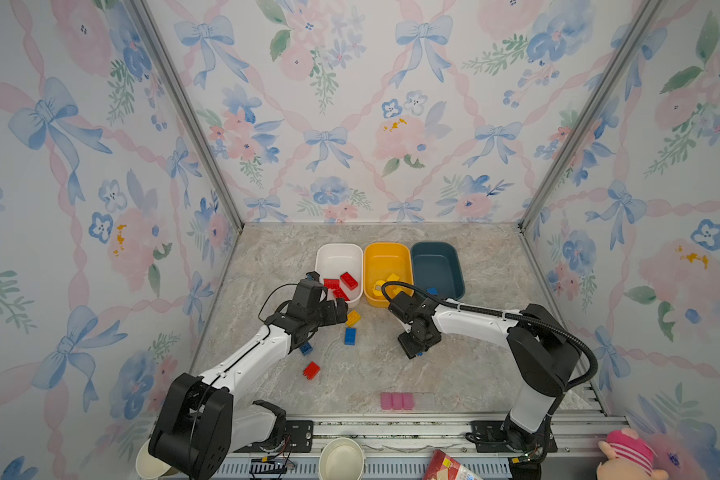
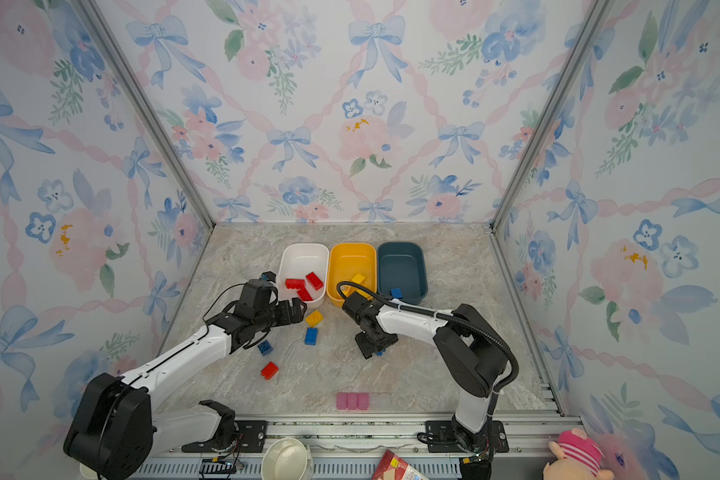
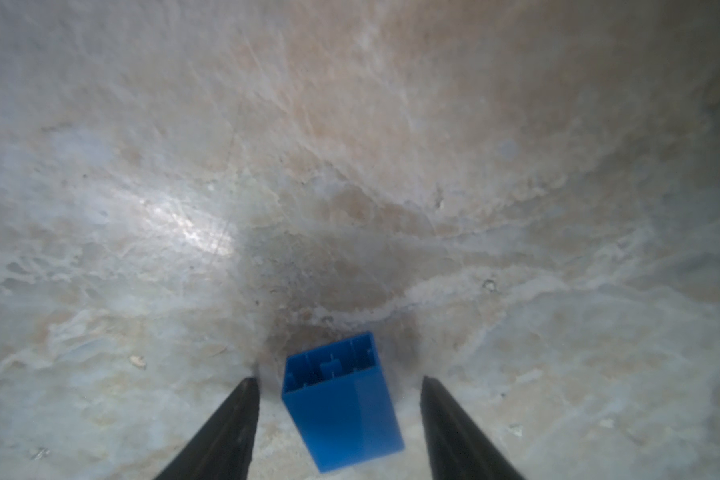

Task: Sort the legos into containers by color
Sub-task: 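Move the right gripper down to the small blue brick on the table, then close the right gripper on the small blue brick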

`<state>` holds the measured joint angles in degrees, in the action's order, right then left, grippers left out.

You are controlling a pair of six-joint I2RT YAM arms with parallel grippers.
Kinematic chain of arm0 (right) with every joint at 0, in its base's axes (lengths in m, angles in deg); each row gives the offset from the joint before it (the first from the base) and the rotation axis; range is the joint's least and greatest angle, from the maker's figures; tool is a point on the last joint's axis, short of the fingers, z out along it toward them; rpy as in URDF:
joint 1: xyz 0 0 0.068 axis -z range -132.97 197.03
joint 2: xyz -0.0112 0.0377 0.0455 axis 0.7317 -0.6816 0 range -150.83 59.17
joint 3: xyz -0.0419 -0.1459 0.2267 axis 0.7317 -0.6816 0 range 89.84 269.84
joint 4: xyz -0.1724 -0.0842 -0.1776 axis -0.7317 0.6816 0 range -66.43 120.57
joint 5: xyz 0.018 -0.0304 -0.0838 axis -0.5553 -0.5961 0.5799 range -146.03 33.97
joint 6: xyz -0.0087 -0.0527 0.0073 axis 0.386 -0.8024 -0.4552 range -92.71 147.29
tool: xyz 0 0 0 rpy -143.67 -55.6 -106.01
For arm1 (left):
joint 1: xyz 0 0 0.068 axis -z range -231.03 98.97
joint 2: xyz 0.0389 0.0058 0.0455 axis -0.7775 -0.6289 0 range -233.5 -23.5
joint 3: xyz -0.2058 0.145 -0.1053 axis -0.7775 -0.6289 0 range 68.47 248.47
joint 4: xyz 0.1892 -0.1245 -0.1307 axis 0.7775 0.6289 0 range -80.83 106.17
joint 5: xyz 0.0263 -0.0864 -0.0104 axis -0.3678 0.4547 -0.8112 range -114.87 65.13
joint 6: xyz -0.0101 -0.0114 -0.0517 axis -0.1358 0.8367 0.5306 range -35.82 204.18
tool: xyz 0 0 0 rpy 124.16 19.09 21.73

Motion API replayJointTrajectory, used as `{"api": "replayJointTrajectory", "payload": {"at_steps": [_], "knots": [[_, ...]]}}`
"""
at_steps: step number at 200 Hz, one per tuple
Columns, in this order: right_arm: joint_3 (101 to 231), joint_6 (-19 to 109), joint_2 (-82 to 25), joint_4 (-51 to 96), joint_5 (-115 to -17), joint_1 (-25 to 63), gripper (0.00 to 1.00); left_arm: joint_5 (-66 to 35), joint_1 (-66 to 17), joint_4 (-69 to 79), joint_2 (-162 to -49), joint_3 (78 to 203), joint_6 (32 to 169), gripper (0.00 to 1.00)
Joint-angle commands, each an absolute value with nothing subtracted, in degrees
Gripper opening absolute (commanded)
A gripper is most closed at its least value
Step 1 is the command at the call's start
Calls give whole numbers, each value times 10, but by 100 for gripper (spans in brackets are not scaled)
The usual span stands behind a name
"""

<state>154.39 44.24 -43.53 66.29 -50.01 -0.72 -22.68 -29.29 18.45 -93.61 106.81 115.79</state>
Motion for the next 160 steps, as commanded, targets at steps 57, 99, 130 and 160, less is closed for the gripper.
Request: {"api": "replayJointTrajectory", "payload": {"at_steps": [57,99,130,160], "knots": [[1537,442,-445,665,-500,-11,42,-231,-289,185,-925,1064,1162,98],[1535,444,-434,670,-498,-11,34,-231,-290,185,-926,1065,1162,98],[1540,453,-405,678,-498,-7,33,-232,-289,186,-925,1066,1162,98],[1556,459,-362,691,-499,11,33,-231,-289,185,-926,1066,1162,98]]}}
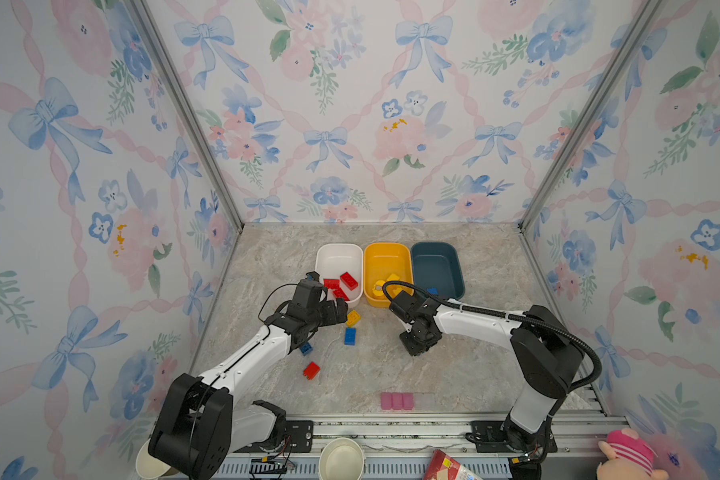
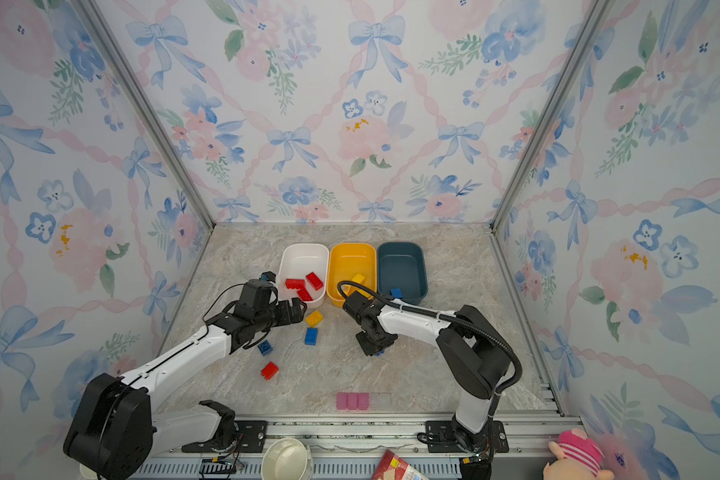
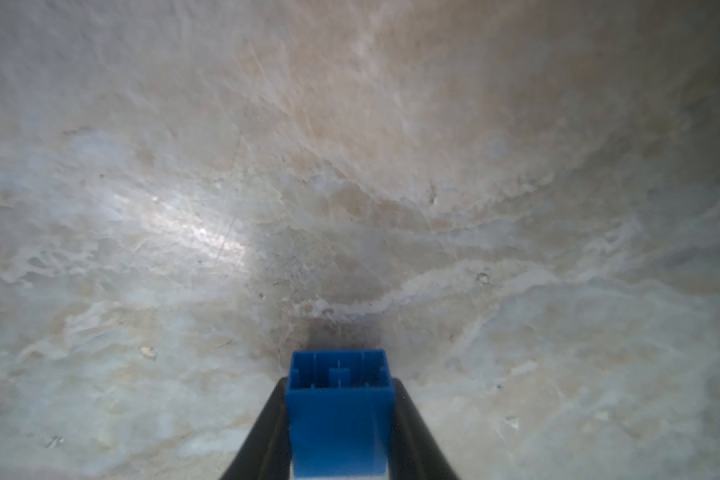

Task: Sort the legos into containers by color
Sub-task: 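Close the right gripper on the small blue brick, then carry the blue brick with the right gripper over the teal tub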

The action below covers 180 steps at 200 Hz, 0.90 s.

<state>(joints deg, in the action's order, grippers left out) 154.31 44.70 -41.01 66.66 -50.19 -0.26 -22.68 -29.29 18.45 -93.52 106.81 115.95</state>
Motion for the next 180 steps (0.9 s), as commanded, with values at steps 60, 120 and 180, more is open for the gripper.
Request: {"api": "replayJointTrajectory", "payload": {"at_steps": [60,120,180], "knots": [[1603,461,-310,684,-497,100,34,-230,-288,185,-926,1069,1163,98],[1673,441,-352,653,-473,209,34,-228,-289,185,-923,1069,1163,98],[1757,412,-480,638,-467,273,33,-229,-288,185,-923,1068,1165,98]]}}
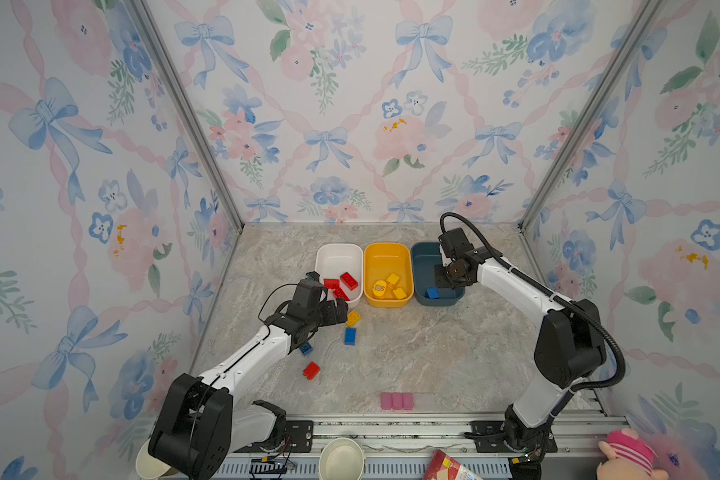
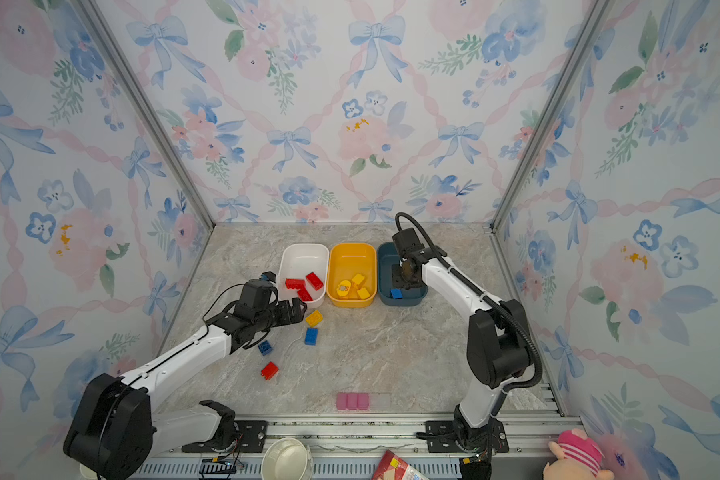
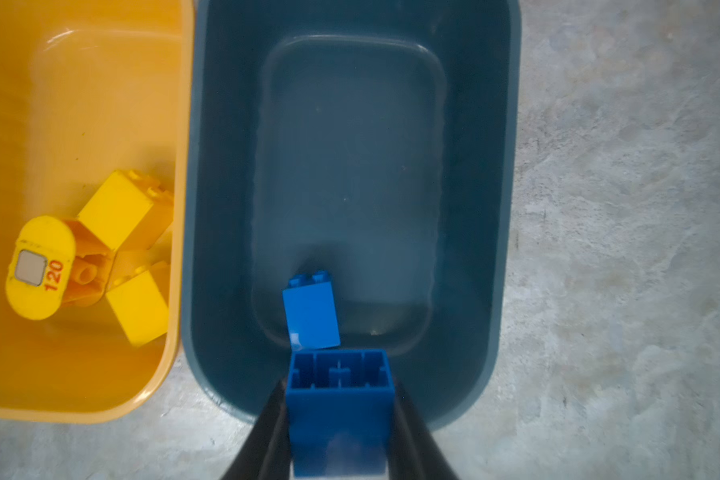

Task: Sort the legos into containers by color
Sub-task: 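Carry the blue brick with the right gripper over the teal tub, then open the right gripper to drop the blue brick into the teal tub, then raise the open right gripper away from the teal tub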

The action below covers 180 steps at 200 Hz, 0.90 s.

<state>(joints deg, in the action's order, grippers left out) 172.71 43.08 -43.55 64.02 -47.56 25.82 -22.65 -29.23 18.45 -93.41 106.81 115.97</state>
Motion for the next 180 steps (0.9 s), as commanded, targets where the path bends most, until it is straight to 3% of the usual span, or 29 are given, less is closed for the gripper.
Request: {"api": "replayJointTrajectory", "payload": {"at_steps": [1,45,79,180], "knots": [[1757,412,-481,638,-467,273,33,-229,-288,185,-923,1068,1165,98],[1790,407,-537,635,-460,280,34,-231,-288,186,-921,1065,1166,98],[1790,412,-535,634,-463,280,49,-232,-287,186,-919,1061,1165,98],[1775,417,-484,649,-465,261,56,-241,-287,191,-907,1054,1169,98]]}}
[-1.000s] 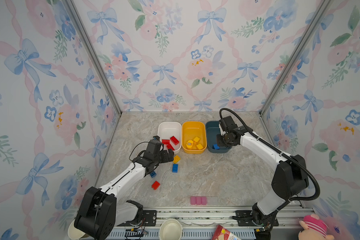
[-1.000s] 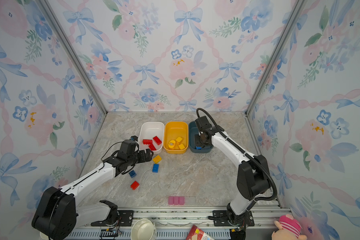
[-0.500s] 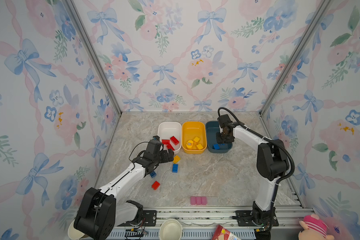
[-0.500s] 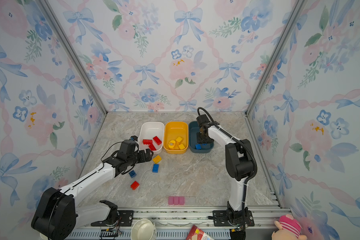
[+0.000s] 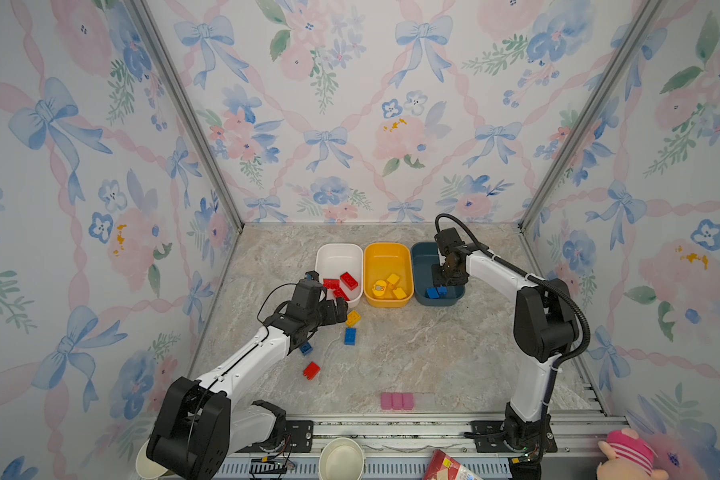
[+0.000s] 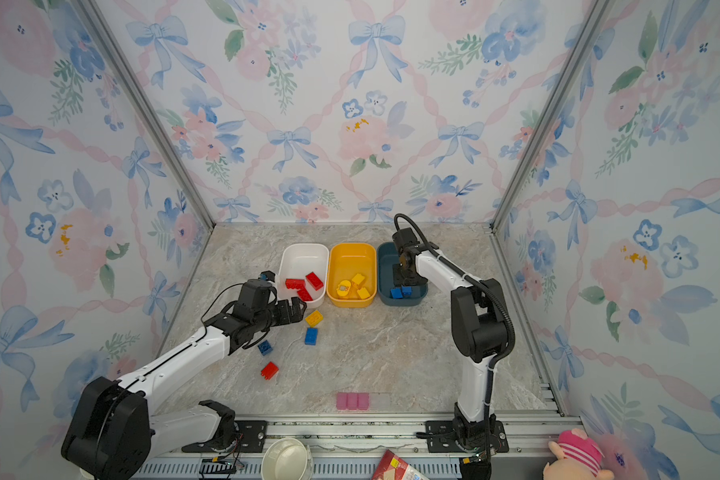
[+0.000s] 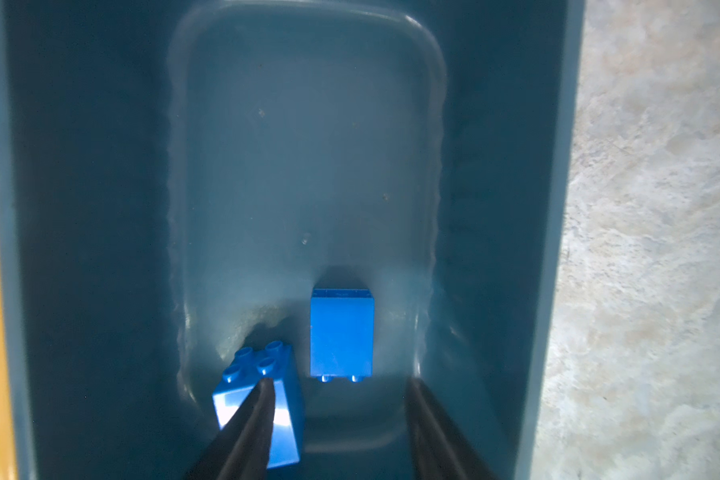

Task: Sort the legos into containers by color
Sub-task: 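Raise the open right gripper away from the teal tub, then lower the left gripper onto a small blue brick while the right gripper withdraws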

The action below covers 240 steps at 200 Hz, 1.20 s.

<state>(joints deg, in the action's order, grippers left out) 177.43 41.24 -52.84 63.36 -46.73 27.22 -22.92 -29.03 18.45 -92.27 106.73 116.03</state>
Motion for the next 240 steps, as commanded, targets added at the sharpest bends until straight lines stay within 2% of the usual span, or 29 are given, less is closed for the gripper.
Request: {"api": "replayJointTrajectory", "payload": {"at_steps": [1,74,123,172,240], "knots": [[1775,417,-483,650,-465,261,56,-242,-287,191,-906,1054,1170,98],[1692,446,-381,651,-470,220,72,-338,-283,312,-875,1055,1199,96],[1614,477,-291,648,-484,181,84,-376,-283,358,-863,1043,1227,85],[1574,506,-221,673,-484,141,90,-392,-283,381,-882,1033,1253,78],[1558,514,-186,696,-483,128,93,-379,-284,384,-918,1022,1276,74]]}}
